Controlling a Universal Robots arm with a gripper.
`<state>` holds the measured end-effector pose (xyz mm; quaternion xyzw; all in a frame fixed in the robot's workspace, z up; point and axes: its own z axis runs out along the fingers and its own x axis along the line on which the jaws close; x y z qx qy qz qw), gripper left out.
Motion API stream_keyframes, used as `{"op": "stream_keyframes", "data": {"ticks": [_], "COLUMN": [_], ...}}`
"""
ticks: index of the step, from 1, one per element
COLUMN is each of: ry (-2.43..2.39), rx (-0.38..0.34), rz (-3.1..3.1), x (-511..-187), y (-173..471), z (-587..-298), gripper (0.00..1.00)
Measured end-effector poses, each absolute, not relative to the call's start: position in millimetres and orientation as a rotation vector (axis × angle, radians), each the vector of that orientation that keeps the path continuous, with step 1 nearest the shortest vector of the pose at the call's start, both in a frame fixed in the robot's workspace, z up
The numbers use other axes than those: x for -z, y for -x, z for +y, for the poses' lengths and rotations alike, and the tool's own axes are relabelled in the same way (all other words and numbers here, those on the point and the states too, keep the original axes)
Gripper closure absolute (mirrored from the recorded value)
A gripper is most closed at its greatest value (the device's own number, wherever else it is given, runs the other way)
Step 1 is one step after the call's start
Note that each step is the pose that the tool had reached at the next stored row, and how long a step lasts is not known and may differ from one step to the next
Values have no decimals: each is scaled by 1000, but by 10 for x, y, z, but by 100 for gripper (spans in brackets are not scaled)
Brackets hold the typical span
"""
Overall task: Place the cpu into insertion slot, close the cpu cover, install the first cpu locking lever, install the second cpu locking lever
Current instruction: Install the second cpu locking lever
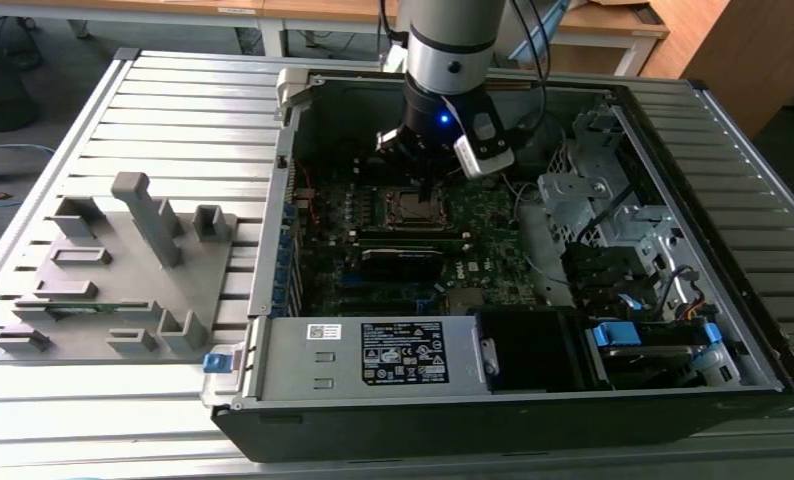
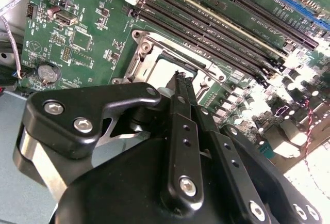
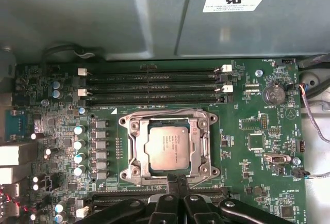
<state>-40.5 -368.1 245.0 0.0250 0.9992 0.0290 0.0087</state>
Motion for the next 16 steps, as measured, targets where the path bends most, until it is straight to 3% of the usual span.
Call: {"op": "stream_keyframes", "data": {"ticks": [16], "ry": [-78], "rx": [-91], "rz": [3122], "x": [-2450], "y": [405], "z": [-3713], "gripper": [89]}}
